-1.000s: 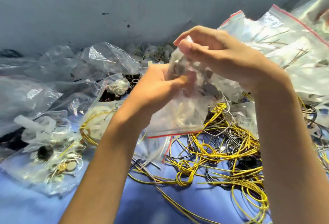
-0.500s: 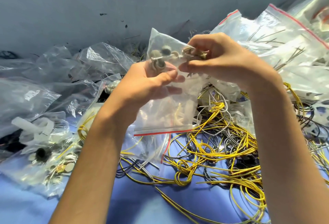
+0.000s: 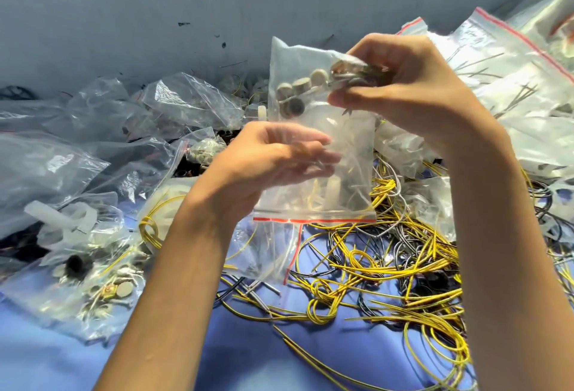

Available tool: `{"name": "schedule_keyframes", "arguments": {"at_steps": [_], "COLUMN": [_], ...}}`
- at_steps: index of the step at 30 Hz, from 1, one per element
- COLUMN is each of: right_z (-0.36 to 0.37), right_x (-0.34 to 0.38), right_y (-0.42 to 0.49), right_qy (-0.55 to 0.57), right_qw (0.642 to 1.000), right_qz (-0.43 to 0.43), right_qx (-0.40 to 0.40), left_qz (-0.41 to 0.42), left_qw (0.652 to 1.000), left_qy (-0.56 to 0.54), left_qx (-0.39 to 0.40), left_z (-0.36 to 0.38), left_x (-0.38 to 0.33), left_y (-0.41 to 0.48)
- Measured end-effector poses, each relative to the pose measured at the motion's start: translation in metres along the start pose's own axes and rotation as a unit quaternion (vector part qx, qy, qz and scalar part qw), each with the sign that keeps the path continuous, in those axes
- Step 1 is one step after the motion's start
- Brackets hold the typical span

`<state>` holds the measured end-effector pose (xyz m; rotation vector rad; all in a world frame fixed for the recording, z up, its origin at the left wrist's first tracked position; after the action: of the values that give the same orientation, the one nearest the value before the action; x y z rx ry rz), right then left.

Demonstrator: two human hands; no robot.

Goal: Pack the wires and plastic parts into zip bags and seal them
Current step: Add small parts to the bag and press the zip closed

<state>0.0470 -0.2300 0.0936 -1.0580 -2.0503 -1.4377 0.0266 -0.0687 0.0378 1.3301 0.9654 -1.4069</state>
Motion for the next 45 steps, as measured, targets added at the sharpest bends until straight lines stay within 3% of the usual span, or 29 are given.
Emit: {"name": "schedule_keyframes", "arguments": {"at_steps": [12,16,21,26,31,36,41,45], "right_z": [0.0,0.005,0.007,0.022,0.025,0.022,0.026,0.025], "right_x": [0.018,0.016,0.003,-0.012,-0.014,-0.014,-0.015,-0.012], "right_y": [-0.006,-0.013,-0.006,-0.013,-0.011,-0.006,-0.003,0.0], "right_qy": [0.026,0.03,0.05,0.036,0.044,0.104,0.02,0.018], "right_qw": [0.994,0.984,0.989,0.964,0.971,0.981,0.984,0.986], "right_qz": [-0.089,-0.042,0.036,0.091,0.08,0.108,0.135,0.137], "right_qx": [0.059,0.17,0.135,0.248,0.221,0.123,0.114,0.093], "left_qz": [0.071,0.103,0.146,0.152,0.132,0.155,0.203,0.216], "left_qw": [0.994,0.991,0.985,0.984,0.985,0.976,0.96,0.957], "left_qy": [0.068,0.058,0.054,0.058,0.052,0.027,-0.016,-0.031], "left_qx": [-0.04,-0.062,-0.075,-0.077,-0.101,-0.148,-0.19,-0.191], "left_z": [-0.009,-0.011,-0.016,-0.013,-0.013,-0.018,-0.015,-0.008], "left_x": [-0.014,-0.018,-0.023,-0.026,-0.028,-0.035,-0.041,-0.041], "left_y": [-0.002,-0.003,-0.007,-0.008,-0.008,-0.014,-0.019,-0.018]}}
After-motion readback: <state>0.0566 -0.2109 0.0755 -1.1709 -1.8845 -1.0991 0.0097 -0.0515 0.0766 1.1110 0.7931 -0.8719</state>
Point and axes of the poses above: each hand's wrist, its own y-axis towards the middle knuckle, its own z-axis out of the palm, x = y × z, the point moved 3 cm from there along y, towards the middle knuckle, and after that the axes turned 6 degrees about -x, right-handed, at the moved point
